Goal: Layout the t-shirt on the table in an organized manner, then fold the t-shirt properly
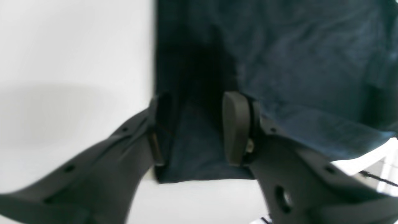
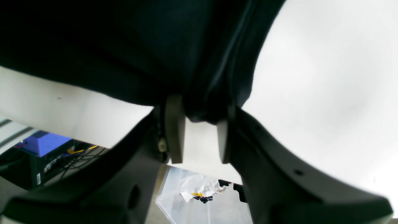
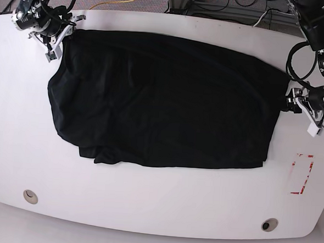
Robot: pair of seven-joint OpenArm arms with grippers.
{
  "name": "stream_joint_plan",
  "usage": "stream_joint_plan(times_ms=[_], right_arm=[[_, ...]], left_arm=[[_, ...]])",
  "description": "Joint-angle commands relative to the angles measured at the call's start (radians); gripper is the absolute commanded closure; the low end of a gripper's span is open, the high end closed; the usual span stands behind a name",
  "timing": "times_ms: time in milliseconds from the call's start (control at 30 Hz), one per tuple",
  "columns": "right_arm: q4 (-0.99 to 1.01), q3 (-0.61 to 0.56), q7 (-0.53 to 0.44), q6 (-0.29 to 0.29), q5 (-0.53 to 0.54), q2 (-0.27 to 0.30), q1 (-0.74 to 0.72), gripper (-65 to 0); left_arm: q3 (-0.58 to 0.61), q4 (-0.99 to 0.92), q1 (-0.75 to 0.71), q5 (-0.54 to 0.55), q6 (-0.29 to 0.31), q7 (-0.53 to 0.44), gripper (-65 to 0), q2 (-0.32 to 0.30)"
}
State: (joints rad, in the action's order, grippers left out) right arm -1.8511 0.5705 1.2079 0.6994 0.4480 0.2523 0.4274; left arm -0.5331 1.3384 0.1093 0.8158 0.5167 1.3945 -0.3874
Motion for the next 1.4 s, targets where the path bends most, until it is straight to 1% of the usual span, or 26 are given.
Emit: stream_joint_plan(times_ms=[0, 67, 133, 300, 400, 567, 667, 733, 867, 967, 1233, 1333, 1367], right_arm=[[-0.019, 0.009, -0.006, -0.001, 0.002, 0.017, -0.006, -15.9], [-0.019, 0.007, -0.006, -0.001, 0.002, 0.017, -0.008, -15.9], [-0.019, 0.006, -0.006, -0.001, 0.002, 0.015, -0.008, -15.9], [-0.017, 0.006, -0.006, -0.001, 0.002, 0.017, -0.02, -15.9], [-0.017, 0.004, -0.006, -0.001, 0.002, 0.017, -0.022, -15.9], [-0.017, 0.004, -0.006, -0.001, 0.002, 0.015, -0.026, -15.9], [-0.017, 0.004, -0.006, -0.001, 0.002, 0.014, -0.038, -16.3], [-0.017, 0.004, -0.006, -0.001, 0.002, 0.012, -0.043, -16.5], [-0.017, 0.004, -0.006, -0.001, 0.002, 0.012, -0.045, -16.5], [-0.017, 0.004, -0.006, -0.001, 0.002, 0.012, -0.051, -16.5], [-0.028, 0.009, -0.006, -0.001, 0.001, 0.011, -0.065, -16.6], [-0.061, 0.01, -0.006, -0.001, 0.001, 0.011, -0.065, -20.9], [-0.084, 0.01, -0.003, -0.001, 0.001, 0.011, -0.065, -26.5]], left_arm=[[-0.005, 0.016, 0.036, 0.014, 0.024, -0.017, -35.3, -0.041], [-0.008, 0.017, 0.053, 0.015, 0.053, -0.017, -40.6, -0.063], [-0.009, 0.02, 0.066, 0.017, 0.072, -0.017, -42.4, -0.078], [-0.031, 0.045, 0.068, 0.055, 0.128, -0.013, -42.6, -0.112], [-0.002, 0.077, 0.039, 0.093, 0.153, -0.013, -42.5, -0.115], [0.08, 0.204, -0.024, 0.112, 0.156, -0.017, -42.2, -0.115], [0.087, 0.275, -0.058, 0.112, 0.156, -0.017, -42.5, -0.111], [0.086, 0.313, -0.09, 0.11, 0.156, -0.017, -42.5, -0.089], [0.084, 0.319, -0.125, 0.11, 0.152, -0.017, -42.2, -0.069], [0.083, 0.318, -0.161, 0.107, 0.15, -0.028, -42.1, -0.069], [0.083, 0.323, -0.262, 0.093, 0.158, -0.123, -42.1, -0.075], [0.072, 0.323, -0.291, 0.093, 0.158, -0.143, -42.1, -0.077], [0.055, 0.323, -0.302, 0.093, 0.158, -0.145, -42.1, -0.077]])
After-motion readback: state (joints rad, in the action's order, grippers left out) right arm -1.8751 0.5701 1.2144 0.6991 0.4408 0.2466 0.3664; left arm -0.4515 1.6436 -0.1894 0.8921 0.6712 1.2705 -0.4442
